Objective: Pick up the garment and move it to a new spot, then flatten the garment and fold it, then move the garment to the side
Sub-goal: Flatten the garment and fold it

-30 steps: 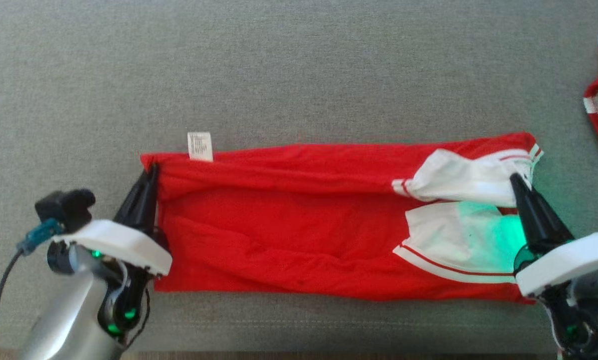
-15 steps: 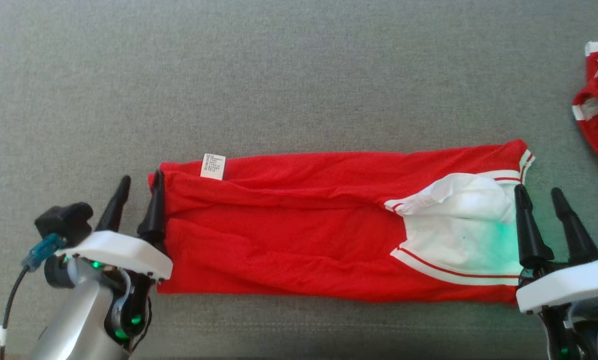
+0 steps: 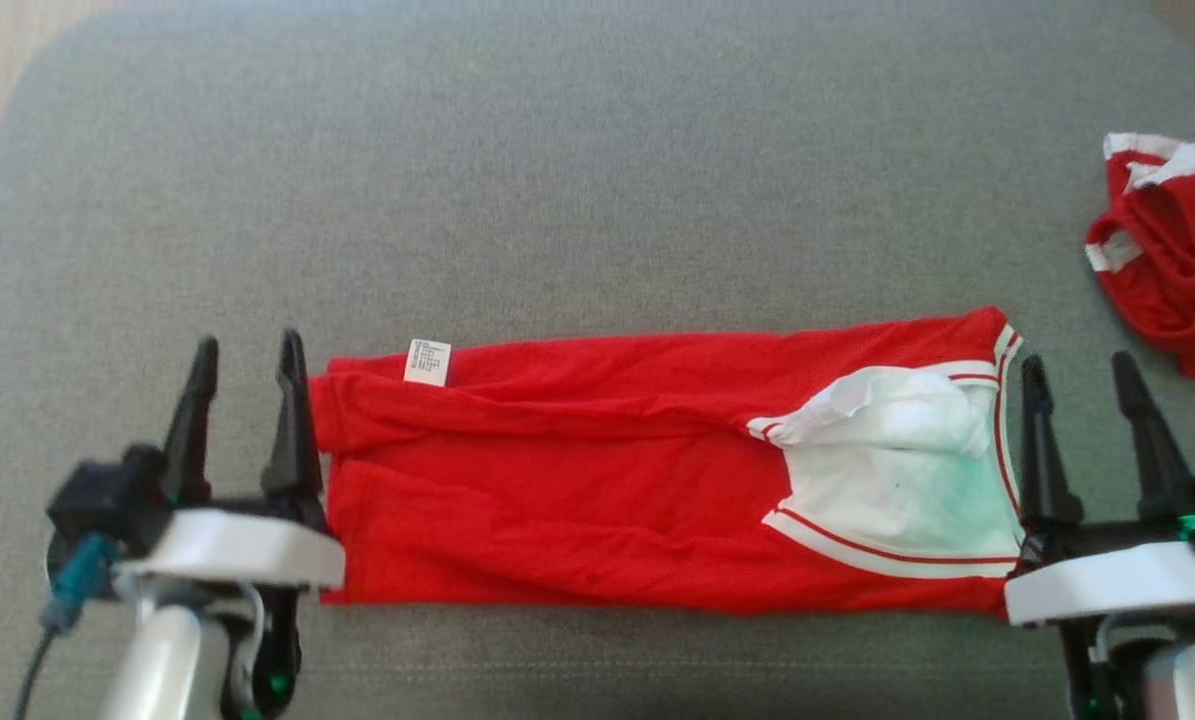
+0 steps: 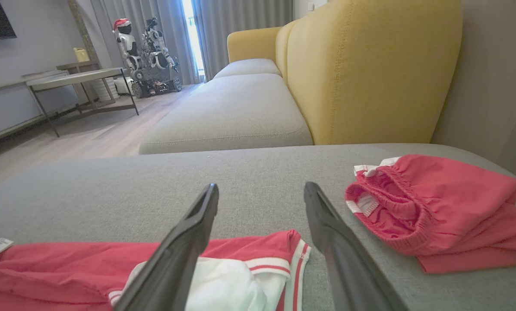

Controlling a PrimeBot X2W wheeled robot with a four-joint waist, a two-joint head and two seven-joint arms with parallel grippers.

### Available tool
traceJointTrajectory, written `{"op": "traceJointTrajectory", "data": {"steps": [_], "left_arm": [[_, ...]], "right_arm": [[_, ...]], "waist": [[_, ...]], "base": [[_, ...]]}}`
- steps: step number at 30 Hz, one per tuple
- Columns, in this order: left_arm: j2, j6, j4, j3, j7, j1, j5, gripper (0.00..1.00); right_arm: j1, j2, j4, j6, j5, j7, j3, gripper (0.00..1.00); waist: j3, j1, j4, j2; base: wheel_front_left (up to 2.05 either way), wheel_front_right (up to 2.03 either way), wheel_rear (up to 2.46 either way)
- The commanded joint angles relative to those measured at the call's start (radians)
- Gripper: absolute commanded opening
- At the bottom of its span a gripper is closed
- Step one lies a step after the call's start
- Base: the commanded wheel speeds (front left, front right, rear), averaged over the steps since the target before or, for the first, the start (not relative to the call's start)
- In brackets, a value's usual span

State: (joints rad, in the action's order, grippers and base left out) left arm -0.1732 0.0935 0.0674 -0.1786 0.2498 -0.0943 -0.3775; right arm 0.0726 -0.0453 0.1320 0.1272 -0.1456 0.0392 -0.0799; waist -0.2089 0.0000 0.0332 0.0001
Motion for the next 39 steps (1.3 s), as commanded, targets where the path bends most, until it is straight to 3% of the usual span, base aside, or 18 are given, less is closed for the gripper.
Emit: {"op": "traceJointTrajectory", "data": {"steps": [1, 8, 23, 39], "left_arm": [[-0.003, -0.011, -0.034, 0.049, 0.012, 0.010, 0.025, 1.00], [0.022, -0.032, -0.013, 0.054, 0.012, 0.090, 0.081, 1.00], [0.045, -0.074, 0.008, 0.078, 0.012, 0.066, 0.115, 1.00], [0.084, -0.114, 0.034, 0.071, 0.012, -0.008, 0.143, 1.00]], "right_arm": [[-0.005, -0.005, 0.015, 0.003, 0.019, 0.019, 0.028, 1.00], [0.037, -0.005, -0.043, 0.003, 0.028, 0.053, 0.034, 1.00], [0.015, -0.005, -0.102, 0.003, 0.009, 0.052, 0.024, 1.00], [-0.095, -0.005, -0.250, 0.003, 0.025, -0.235, -0.017, 1.00]], "waist": [[0.023, 0.0000, -0.001, -0.0001], [0.053, 0.0000, -0.001, -0.0001], [0.034, 0.0000, 0.010, -0.0001], [-0.060, 0.0000, 0.054, -0.0001]], "base": [[0.00, 0.00, 0.00], [0.00, 0.00, 0.00], [0.00, 0.00, 0.00], [0.00, 0.00, 0.00]]}}
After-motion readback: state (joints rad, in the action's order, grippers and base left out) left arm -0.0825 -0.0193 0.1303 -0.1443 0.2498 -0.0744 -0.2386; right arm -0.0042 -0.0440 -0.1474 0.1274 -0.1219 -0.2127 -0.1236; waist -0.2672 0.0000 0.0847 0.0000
